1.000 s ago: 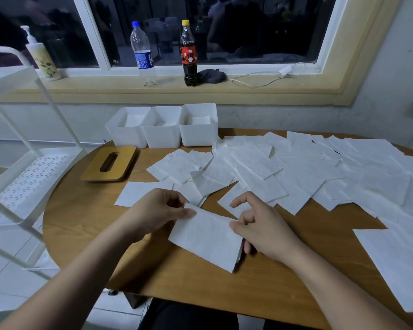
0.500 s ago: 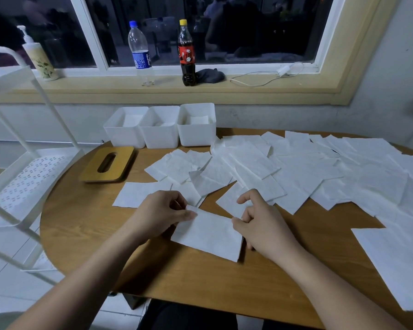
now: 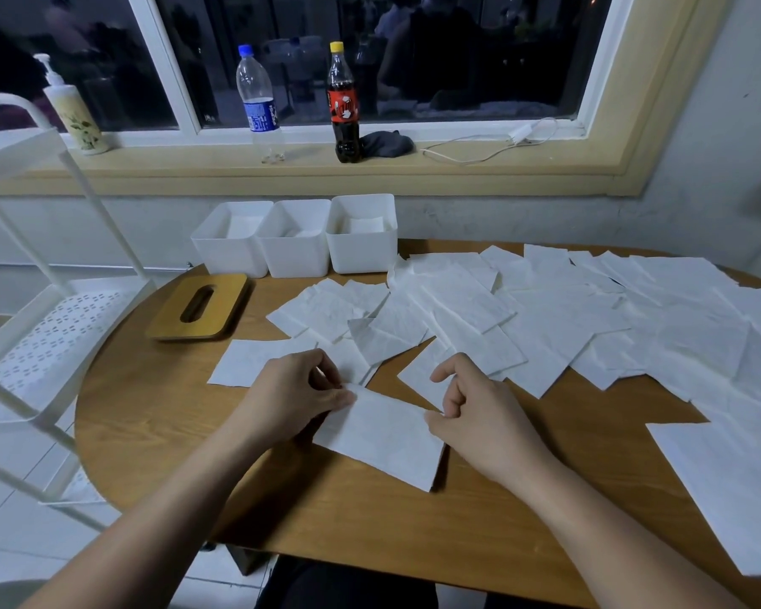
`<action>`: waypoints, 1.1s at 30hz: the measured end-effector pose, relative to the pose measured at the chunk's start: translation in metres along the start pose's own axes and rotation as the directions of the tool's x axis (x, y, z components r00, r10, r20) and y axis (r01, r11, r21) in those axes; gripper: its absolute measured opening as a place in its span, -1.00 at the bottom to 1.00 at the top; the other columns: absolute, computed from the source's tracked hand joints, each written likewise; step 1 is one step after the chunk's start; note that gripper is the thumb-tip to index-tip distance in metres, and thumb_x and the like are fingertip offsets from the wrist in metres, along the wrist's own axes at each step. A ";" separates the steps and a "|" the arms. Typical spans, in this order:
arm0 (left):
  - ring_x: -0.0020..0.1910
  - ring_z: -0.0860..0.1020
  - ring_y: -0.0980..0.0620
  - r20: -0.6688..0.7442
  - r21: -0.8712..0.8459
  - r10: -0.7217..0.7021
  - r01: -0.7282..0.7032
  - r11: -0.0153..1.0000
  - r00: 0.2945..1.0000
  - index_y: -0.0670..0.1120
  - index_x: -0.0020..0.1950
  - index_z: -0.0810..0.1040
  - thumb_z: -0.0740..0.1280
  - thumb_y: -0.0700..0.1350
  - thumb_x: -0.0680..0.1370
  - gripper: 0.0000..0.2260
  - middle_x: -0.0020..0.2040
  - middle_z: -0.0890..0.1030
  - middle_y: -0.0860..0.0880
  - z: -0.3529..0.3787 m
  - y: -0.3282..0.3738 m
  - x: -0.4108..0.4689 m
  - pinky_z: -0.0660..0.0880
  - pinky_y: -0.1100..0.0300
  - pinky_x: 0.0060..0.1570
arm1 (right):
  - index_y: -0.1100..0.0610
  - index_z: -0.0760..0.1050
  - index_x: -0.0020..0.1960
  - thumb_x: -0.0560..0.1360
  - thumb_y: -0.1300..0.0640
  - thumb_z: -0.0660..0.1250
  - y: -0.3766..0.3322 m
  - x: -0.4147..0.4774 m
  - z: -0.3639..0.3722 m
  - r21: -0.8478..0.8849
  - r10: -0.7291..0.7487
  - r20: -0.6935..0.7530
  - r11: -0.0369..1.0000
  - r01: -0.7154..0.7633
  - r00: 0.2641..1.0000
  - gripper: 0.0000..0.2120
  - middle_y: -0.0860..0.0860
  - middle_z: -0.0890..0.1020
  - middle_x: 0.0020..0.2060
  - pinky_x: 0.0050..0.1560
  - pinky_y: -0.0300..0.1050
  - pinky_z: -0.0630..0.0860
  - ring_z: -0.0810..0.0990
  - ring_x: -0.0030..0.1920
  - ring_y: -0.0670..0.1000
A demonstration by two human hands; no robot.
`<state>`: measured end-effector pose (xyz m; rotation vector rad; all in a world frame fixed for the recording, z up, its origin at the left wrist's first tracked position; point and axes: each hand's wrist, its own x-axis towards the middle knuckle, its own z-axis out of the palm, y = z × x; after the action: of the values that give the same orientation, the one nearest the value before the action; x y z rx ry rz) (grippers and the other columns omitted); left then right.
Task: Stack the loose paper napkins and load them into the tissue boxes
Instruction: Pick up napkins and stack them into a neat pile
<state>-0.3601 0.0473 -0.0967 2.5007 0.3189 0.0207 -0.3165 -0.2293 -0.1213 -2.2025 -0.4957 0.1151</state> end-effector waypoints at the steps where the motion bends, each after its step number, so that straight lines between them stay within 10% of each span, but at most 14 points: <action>1: -0.08 0.65 0.13 -0.014 0.010 0.004 -0.003 1.000 1.000 0.14 0.00 0.63 0.60 0.14 0.50 -0.79 -0.07 0.69 0.13 -0.001 -0.001 0.000 0.67 0.17 -0.12 | -0.17 0.42 0.18 0.53 0.10 0.55 0.000 0.000 -0.001 -0.002 -0.013 -0.007 1.000 0.013 1.000 -0.62 -0.06 0.55 -0.26 -0.13 -0.16 0.63 0.56 -0.27 -0.10; 19: -0.14 0.57 0.15 -0.243 0.282 0.076 -0.004 0.959 0.967 0.15 -0.03 0.61 0.52 -0.03 0.57 -0.88 -0.06 0.58 0.16 -0.024 -0.038 -0.002 0.60 0.16 -0.22 | -0.08 0.57 -0.02 0.62 0.17 0.46 -0.001 -0.002 0.002 0.081 -0.185 -0.055 0.979 0.189 0.981 -0.84 0.00 0.51 -0.31 -0.24 -0.21 0.52 0.49 -0.29 0.02; 26: -0.08 0.63 0.12 -0.289 -0.092 0.197 -0.232 0.968 0.937 0.11 -0.05 0.63 0.48 -0.07 0.62 -0.90 -0.11 0.67 0.16 -0.037 0.012 -0.036 0.54 0.23 -0.22 | -0.14 0.56 0.12 0.56 0.00 0.55 -0.005 -0.002 0.001 0.140 -0.144 -0.089 0.978 0.155 0.986 -0.79 -0.21 0.61 -0.01 -0.08 -0.25 0.58 0.61 0.04 -0.06; 33: -0.27 0.58 0.06 -0.166 -0.612 0.217 -0.273 0.743 0.962 -0.15 0.11 0.57 0.41 -0.31 0.65 -0.90 -0.20 0.66 -0.04 -0.033 0.055 -0.060 0.53 0.24 -0.20 | -0.21 0.37 0.52 0.49 -0.19 0.58 -0.011 0.000 -0.004 0.421 -0.096 0.092 0.906 0.049 0.991 -0.32 -0.24 0.60 0.37 0.39 -0.07 0.47 0.53 0.42 -0.19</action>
<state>-0.4093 0.0090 -0.0349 1.8462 -0.0031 0.2954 -0.3189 -0.2264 -0.1106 -1.7602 -0.5567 0.2793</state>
